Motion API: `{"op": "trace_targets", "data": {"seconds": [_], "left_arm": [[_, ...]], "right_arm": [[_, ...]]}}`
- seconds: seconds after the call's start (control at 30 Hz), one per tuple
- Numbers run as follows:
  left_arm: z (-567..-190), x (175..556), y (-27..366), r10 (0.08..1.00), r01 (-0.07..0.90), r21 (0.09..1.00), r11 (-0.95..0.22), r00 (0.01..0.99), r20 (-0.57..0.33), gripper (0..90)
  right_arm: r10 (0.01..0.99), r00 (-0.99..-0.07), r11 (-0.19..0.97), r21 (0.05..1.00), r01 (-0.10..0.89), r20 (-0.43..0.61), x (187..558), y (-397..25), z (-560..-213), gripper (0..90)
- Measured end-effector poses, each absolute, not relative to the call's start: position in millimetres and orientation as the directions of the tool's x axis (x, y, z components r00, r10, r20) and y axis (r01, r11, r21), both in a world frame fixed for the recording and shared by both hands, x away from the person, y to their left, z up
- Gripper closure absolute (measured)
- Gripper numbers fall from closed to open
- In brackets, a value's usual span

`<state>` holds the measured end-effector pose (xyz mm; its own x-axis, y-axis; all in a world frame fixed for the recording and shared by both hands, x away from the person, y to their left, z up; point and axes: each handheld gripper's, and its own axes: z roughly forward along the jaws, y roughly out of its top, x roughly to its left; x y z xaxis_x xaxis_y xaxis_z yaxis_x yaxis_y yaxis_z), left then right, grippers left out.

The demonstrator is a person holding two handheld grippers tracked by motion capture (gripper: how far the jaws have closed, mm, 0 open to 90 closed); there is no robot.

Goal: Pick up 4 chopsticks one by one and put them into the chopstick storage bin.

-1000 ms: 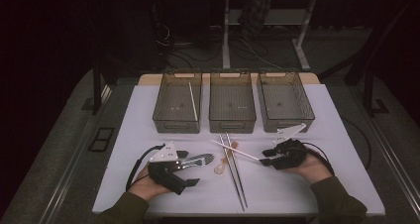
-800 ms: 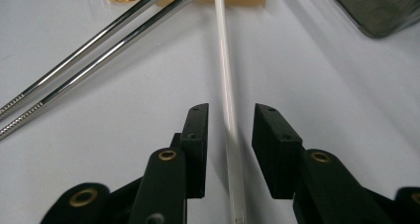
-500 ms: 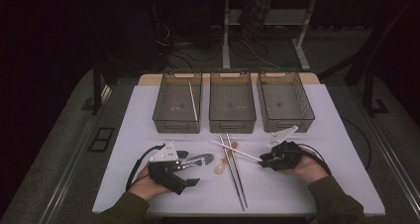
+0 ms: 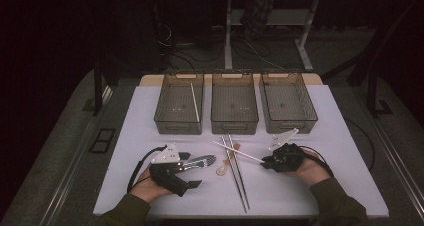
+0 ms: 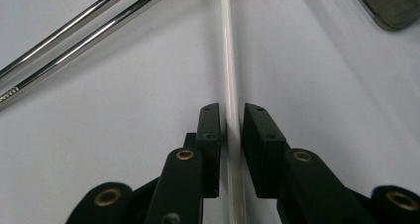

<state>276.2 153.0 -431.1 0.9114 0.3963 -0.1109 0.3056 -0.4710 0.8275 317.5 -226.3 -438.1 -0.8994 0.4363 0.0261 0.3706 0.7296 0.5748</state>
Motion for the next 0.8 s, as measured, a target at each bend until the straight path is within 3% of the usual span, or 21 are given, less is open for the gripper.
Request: {"op": "trace_targets", "data": {"seconds": [0.8], "left_arm": [[-431.1,275.9,152.7,0.395,0.306,0.826,-0.473,0.912,-0.112,1.1]], "right_arm": [[0.428,-0.904,0.737,0.572,0.36,0.017,317.0,-226.2,-437.9,82.6]]}}
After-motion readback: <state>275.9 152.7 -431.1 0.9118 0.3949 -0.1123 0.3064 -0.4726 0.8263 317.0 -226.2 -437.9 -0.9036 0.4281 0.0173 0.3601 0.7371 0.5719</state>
